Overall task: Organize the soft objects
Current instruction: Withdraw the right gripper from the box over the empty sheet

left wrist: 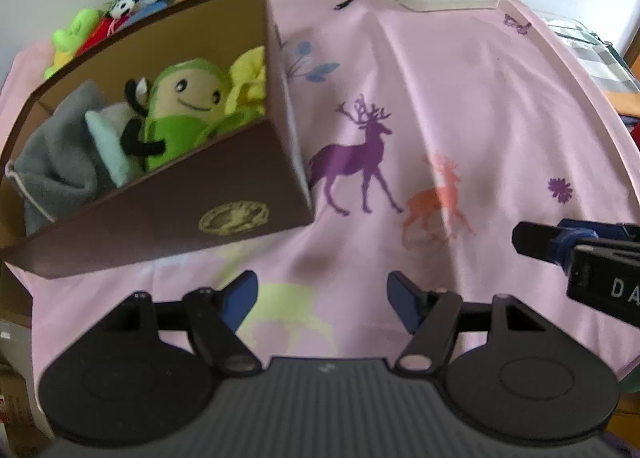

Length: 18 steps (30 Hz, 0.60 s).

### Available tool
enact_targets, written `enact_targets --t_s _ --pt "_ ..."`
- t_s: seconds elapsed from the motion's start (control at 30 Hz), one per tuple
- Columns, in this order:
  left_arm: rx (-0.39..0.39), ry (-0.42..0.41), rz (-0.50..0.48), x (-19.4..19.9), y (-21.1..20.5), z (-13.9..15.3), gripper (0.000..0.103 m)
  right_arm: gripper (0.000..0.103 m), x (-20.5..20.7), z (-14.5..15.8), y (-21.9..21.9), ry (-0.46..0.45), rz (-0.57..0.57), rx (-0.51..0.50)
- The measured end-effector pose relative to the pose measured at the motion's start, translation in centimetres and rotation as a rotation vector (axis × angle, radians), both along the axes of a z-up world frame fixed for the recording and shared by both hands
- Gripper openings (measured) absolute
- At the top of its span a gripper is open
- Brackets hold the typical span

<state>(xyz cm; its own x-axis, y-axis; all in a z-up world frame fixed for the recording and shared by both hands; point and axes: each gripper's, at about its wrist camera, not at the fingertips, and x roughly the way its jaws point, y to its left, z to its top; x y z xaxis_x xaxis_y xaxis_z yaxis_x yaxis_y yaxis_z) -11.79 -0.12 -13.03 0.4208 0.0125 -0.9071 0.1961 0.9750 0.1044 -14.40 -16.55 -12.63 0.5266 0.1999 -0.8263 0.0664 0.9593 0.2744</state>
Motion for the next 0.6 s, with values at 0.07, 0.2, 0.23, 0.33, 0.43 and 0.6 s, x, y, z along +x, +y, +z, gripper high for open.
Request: enact_targets --t_s 0.07,0.2,0.23,0.33,0.43,0.6 --pt "0.0 0.013 0.0 -0.1 0.4 -0.2 0.069 0.021 0.1 -0.1 0.6 0.016 0.008 -0.007" --pt "-0.004 0.024 -0.006 -0.4 1.0 -0.3 0.069 0.021 0.1 -0.1 1.6 0.029 0.02 -0.012" --pt "-0.005 0.025 -0.008 -0.4 1.1 -0.4 0.069 0.021 0.2 -0.1 1.8 0.033 0.024 -0.013" --pt "-0.007 0.034 -0.011 -0.5 1.3 -0.5 0.069 0.021 0.1 -0.2 2.2 0.041 0.028 -0.011" --pt "-0.011 0.042 -0.019 -0.5 1.3 -0.7 0.069 0.021 0.0 -0.2 2.4 0.047 0.021 -0.028" --pt "-0.013 0.051 -0.038 -0.5 0.9 -0.9 0.069 0.021 -0.3 -0.1 2.3 0.044 -0.003 -0.079"
